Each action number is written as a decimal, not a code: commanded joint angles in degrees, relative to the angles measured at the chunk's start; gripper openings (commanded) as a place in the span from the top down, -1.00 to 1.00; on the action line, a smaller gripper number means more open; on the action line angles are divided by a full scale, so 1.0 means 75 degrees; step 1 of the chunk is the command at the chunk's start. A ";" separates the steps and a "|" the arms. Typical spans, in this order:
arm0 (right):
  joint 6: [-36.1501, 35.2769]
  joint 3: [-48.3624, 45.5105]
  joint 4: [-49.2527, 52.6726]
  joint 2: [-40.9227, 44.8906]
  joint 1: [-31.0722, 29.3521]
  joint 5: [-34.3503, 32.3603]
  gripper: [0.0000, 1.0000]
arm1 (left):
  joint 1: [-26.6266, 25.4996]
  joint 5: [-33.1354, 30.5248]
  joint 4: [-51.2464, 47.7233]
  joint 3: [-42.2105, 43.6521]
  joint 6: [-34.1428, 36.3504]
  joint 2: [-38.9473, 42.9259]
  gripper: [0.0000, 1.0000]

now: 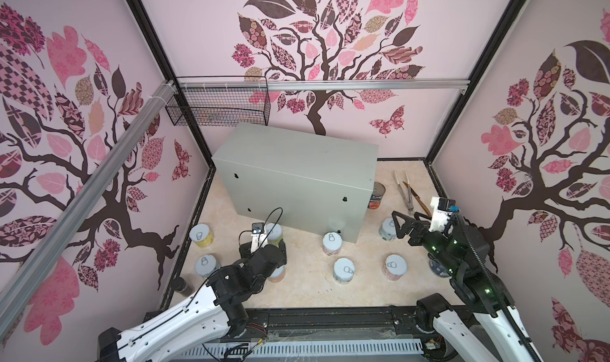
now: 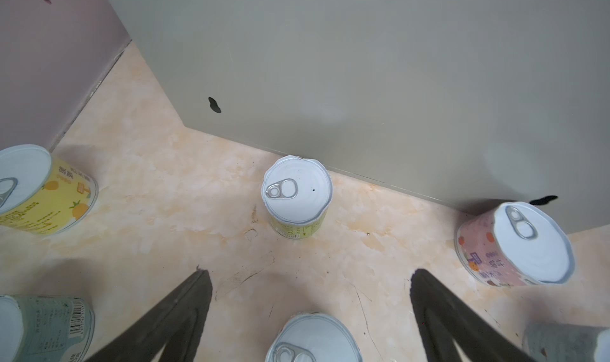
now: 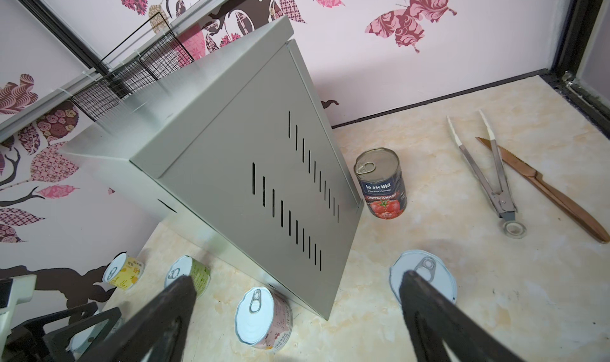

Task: Place and organize the canned foods onto the counter

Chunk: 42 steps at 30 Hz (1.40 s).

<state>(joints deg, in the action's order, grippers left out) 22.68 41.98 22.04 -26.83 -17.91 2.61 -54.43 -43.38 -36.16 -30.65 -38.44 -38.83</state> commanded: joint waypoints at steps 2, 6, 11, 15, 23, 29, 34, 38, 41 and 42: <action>-0.0109 0.0169 -0.0018 0.0030 -0.0170 -0.0144 -1.00 | -0.0053 -0.0520 0.0531 0.0710 -0.0758 -0.0048 -0.96; -0.0275 0.0202 0.0004 -0.0095 -0.0460 -0.0368 -1.00 | -0.0075 -0.0461 0.0618 0.1206 -0.0953 0.0042 -0.96; -0.0299 0.0337 0.0002 -0.0342 -0.0735 -0.0348 -1.00 | -0.0160 -0.0165 0.0478 0.1442 -0.1250 0.0335 -0.96; -0.0311 0.0380 -0.0041 -0.0438 -0.0834 -0.0348 -0.99 | -0.0172 0.0221 0.0647 0.1778 -0.1351 0.0475 -0.96; -0.0288 0.0333 -0.0171 -0.0513 -0.0843 -0.0310 -1.00 | -0.0607 0.0334 0.1150 0.1661 -0.1159 -0.0484 -0.96; -0.0309 0.0312 -0.0194 -0.0536 -0.0855 -0.0324 -1.00 | -0.1588 -0.0726 0.0995 0.1533 -0.2427 -0.1599 -0.96; -0.0346 0.0287 -0.0215 -0.0568 -0.0949 -0.0324 -0.99 | -0.1611 -0.0838 0.1605 0.1922 -0.2414 -0.1456 -0.96; -0.0374 0.0283 -0.0251 -0.0559 -0.1022 -0.0371 -1.00 | -0.1613 -0.0861 0.1642 0.2013 -0.2752 -0.1725 -0.96; -0.0338 0.0331 -0.0266 -0.0661 -0.1045 -0.0389 -0.99 | -0.1610 -0.0908 0.1895 0.2158 -0.2929 -0.1960 -0.96; -0.0340 0.0364 -0.0250 -0.0696 -0.1054 -0.0384 -0.99 | -0.1613 -0.0896 0.2023 0.2195 -0.2912 -0.2033 -0.96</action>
<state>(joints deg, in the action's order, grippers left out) 20.58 41.98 21.17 -31.38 -25.34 0.47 -66.32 -48.86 -23.79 -16.16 -58.37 -53.01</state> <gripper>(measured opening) 0.998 0.981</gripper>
